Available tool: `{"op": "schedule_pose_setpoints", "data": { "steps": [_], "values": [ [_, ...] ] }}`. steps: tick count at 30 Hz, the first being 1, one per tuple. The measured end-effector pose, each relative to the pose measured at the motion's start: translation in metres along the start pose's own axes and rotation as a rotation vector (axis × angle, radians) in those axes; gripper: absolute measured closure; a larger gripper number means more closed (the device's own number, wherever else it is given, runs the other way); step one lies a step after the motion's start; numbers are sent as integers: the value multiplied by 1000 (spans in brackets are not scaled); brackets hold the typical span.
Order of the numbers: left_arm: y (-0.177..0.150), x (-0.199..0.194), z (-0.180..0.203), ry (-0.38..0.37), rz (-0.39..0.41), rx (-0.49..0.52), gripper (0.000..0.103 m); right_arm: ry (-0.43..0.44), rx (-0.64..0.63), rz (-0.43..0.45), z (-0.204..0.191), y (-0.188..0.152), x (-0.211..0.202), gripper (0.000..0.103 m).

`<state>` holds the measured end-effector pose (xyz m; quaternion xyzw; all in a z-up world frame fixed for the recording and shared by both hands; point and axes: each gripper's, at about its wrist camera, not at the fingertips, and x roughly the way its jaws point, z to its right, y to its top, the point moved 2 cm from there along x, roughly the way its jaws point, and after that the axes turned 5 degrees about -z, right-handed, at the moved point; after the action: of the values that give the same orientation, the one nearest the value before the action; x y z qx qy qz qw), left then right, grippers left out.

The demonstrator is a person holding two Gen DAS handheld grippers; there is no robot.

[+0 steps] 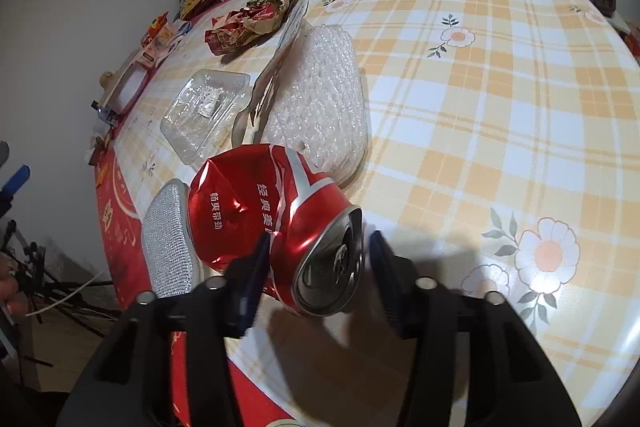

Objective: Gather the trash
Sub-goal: 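Close the right tool on the crushed red can, then grasp the clear plastic tray edge with the left tool while the right tool holds the red can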

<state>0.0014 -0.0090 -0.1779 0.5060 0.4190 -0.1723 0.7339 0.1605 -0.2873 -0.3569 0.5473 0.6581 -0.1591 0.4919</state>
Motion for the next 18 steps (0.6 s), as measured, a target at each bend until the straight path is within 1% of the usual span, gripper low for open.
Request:
{"op": "schedule_pose_setpoints", "data": {
  "steps": [6, 10, 15, 18],
  "values": [
    [-4, 18, -8, -36, -36, -7, 6, 24, 18, 23, -5, -3, -11, 62],
    [0, 33, -13, -72, -61, -1, 6, 26, 54, 63, -9, -5, -26, 62],
    [17, 62, -18, -134, -106, 68, 6, 3, 154, 129, -14, -11, -45, 62],
    [29, 77, -28, -164, -115, 72, 6, -22, 189, 149, -23, -14, -53, 62]
  ]
}}
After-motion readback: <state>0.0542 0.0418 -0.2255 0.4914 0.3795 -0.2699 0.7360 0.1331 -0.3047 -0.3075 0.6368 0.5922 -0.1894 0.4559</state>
